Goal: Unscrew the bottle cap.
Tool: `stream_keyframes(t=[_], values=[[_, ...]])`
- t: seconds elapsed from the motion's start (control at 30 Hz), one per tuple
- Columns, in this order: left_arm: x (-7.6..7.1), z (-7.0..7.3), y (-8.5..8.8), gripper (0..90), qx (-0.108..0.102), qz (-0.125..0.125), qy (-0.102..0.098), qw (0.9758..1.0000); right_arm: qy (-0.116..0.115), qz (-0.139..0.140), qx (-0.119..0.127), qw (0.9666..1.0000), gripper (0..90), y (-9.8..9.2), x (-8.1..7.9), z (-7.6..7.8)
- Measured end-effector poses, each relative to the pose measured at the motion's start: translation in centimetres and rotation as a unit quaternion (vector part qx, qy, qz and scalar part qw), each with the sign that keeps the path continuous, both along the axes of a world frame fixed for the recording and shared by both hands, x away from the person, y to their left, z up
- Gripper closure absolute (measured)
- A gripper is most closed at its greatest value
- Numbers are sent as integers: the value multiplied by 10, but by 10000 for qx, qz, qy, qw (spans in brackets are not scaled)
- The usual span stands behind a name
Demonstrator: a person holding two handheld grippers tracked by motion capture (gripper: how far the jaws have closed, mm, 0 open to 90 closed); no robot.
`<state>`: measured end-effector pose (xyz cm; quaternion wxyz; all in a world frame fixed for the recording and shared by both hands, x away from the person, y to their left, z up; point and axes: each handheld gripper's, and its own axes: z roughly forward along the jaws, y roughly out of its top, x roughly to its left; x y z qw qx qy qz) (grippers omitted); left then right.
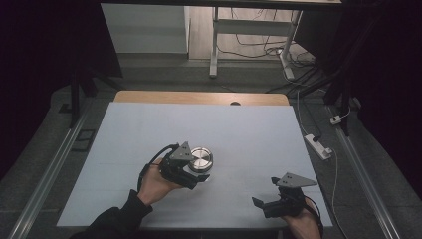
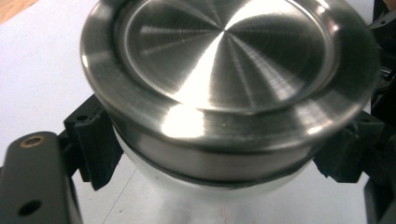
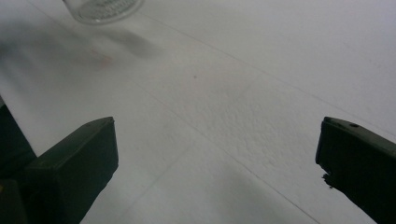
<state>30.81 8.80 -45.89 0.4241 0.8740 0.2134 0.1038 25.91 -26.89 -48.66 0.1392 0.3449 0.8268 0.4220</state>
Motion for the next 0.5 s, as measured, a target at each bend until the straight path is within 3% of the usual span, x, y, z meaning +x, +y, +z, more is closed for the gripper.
stream_keyframes(t=[0.13,0.23,0.5], values=[[0,-1,-1,155,5,-29,5,10000,-66,88,-12,9999,0,5,1,3],[0,0,0,155,-23,-45,17,10000,-68,245,147,9996,0,12,2,7],[-1,0,0,155,-64,-65,-8,10000,-28,432,267,9987,0,28,7,14]])
